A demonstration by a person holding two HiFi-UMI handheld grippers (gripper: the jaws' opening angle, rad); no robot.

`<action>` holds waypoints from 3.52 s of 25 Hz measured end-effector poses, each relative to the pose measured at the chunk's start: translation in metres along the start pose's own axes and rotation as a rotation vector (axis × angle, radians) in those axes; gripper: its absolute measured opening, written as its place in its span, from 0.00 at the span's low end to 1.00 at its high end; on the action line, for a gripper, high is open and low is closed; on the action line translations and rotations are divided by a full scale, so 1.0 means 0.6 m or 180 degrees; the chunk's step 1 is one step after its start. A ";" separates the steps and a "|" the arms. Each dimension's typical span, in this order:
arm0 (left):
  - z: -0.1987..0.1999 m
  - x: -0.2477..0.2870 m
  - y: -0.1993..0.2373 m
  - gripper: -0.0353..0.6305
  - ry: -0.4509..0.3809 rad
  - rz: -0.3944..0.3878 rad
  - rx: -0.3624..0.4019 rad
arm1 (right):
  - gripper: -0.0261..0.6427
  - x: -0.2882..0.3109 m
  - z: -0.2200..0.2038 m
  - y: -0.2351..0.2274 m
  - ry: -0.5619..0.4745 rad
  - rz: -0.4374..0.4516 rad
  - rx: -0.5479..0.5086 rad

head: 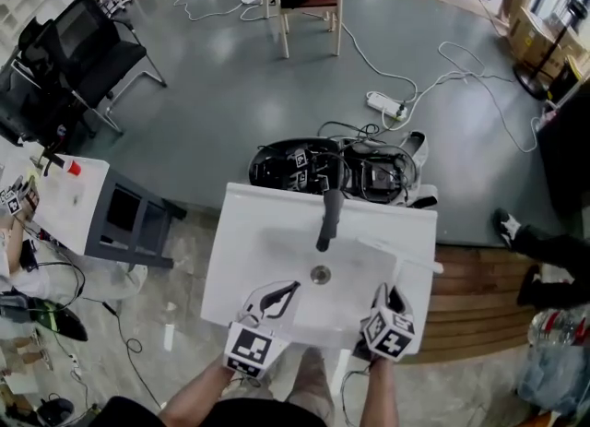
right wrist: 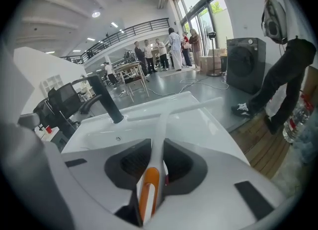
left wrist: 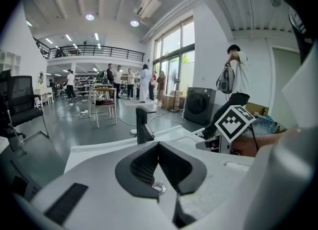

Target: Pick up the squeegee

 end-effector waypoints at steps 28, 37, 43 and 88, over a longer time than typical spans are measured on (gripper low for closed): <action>0.089 -0.194 -0.034 0.06 -0.0620 -0.0209 0.0274 | 0.14 -0.306 0.079 0.089 -0.0930 0.0023 -0.0221; 0.084 -0.262 -0.044 0.06 -0.0736 -0.0354 0.0393 | 0.14 -0.427 0.042 0.127 -0.1228 -0.0035 -0.0262; 0.082 -0.305 -0.052 0.06 -0.0819 -0.0406 0.0443 | 0.14 -0.492 0.010 0.149 -0.1341 -0.0081 -0.0314; 0.087 -0.363 -0.049 0.06 -0.0923 -0.0396 0.0482 | 0.14 -0.533 -0.027 0.205 -0.1413 0.0040 -0.0414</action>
Point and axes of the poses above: the fingertips, and each gripper's own axes: x forward along the fingers, y to its left, z out of its top, the point moved 5 cm from there along -x, backward along the fingers, and after that the axes turned 1 degree about -x, right-handed, at the moved point
